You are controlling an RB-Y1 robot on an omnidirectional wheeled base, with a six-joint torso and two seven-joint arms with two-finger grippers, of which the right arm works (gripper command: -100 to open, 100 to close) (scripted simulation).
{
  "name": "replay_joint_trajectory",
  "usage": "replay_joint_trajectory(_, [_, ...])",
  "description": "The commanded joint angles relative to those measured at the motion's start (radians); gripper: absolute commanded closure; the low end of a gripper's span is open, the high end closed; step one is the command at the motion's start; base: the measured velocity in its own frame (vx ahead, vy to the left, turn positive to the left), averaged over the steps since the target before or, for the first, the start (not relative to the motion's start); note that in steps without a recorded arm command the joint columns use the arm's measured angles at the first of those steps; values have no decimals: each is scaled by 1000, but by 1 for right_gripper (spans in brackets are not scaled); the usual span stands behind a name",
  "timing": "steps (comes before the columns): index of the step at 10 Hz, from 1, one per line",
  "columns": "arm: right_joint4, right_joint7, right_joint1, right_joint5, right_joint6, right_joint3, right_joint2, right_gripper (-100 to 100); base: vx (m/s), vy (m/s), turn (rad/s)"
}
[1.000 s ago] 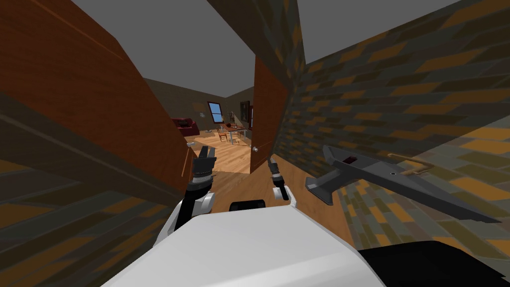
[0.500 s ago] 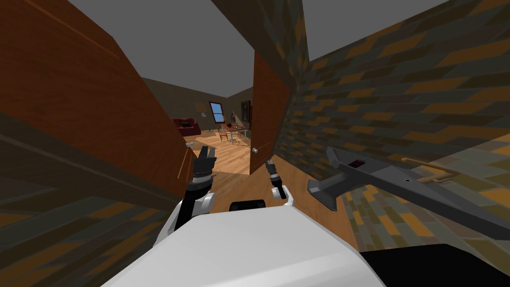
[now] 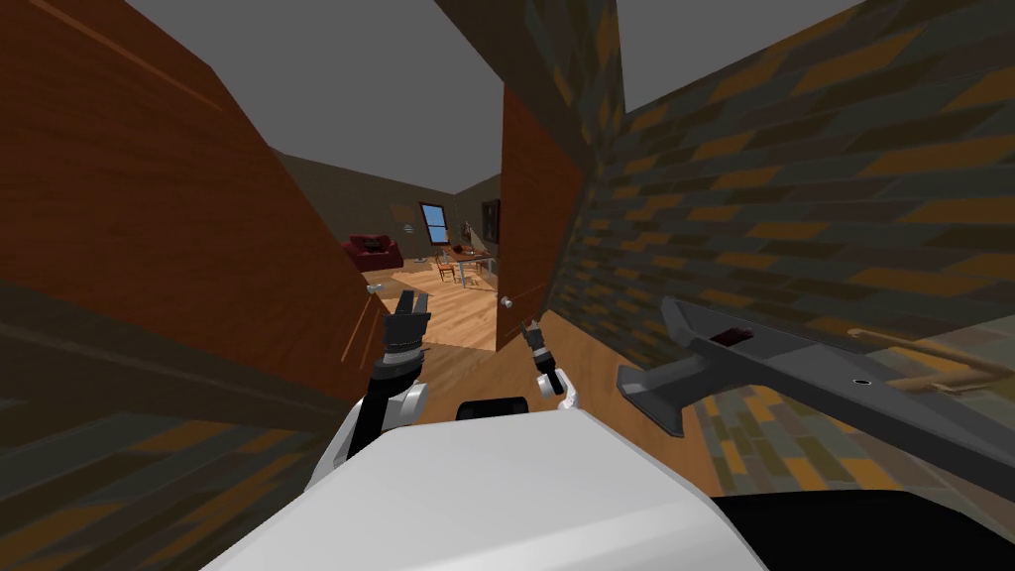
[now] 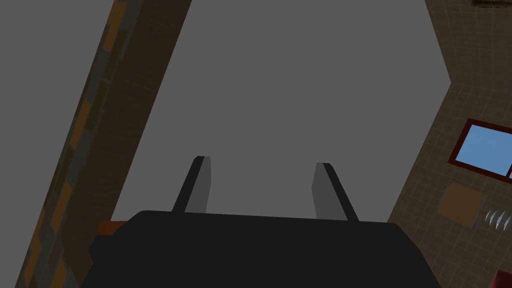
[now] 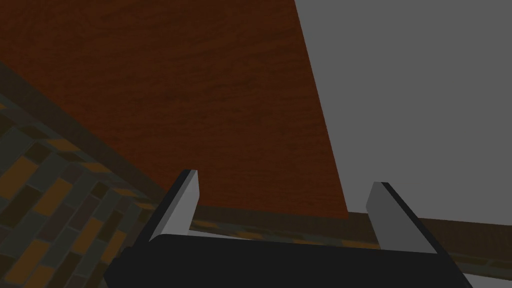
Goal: Push the door open
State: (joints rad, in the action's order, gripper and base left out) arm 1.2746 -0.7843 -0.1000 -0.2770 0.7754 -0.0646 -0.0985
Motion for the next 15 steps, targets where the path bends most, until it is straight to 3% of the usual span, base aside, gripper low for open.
replay_joint_trajectory(1, [-41,-29,10,-15,4,-8,-4,-100,90,-73,50])
replay_joint_trajectory(15, [-414,-254,156,-126,73,-53,1,-100,83,-70,46])
